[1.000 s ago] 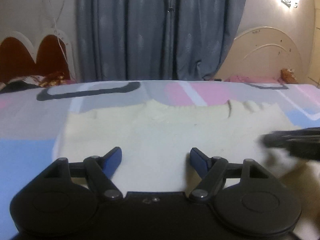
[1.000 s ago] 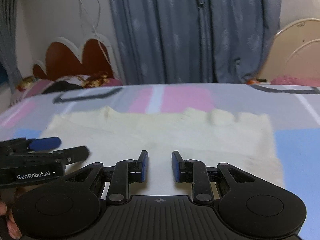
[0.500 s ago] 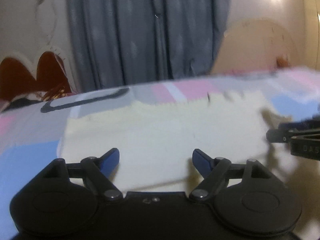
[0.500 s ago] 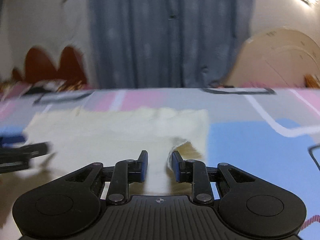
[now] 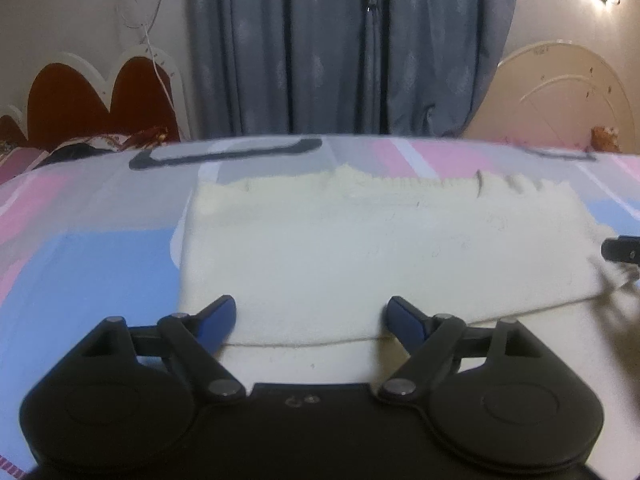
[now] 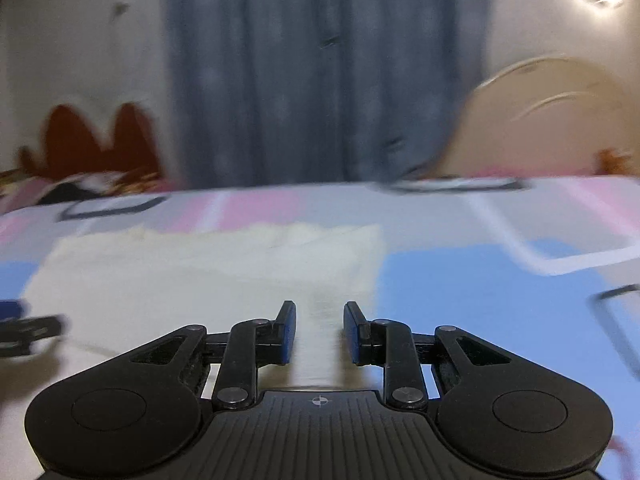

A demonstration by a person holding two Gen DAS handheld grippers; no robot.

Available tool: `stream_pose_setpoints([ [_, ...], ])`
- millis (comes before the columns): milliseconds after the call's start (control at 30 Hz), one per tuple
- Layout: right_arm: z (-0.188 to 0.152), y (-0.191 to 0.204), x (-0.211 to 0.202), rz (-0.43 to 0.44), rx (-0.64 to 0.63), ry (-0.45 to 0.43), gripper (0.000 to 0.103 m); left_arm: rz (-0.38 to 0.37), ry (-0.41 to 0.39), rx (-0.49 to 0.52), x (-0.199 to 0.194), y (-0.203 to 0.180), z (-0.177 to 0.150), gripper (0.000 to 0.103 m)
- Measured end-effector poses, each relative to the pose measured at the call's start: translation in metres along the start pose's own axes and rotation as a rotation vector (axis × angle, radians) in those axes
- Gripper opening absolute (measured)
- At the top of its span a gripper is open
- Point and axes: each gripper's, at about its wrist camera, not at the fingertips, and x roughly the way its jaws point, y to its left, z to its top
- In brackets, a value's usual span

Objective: Fold small clothes
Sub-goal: 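Press and smooth the folded sweater flat with both tools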

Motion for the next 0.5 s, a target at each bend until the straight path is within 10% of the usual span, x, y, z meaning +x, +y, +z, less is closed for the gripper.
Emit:
stream_pose_setpoints([
  [133,-0.005,-0.021,0.009,-0.097,0.041,0.059,0.026,0.035,-0.009,0.007,-0.012,0.0,0.001,0.081],
  [500,-0.006,-0.009,0.01,0.074,0.027,0.046,0.026,0.097,0.054,0.022,-0.013,-0.014,0.002,0.082],
])
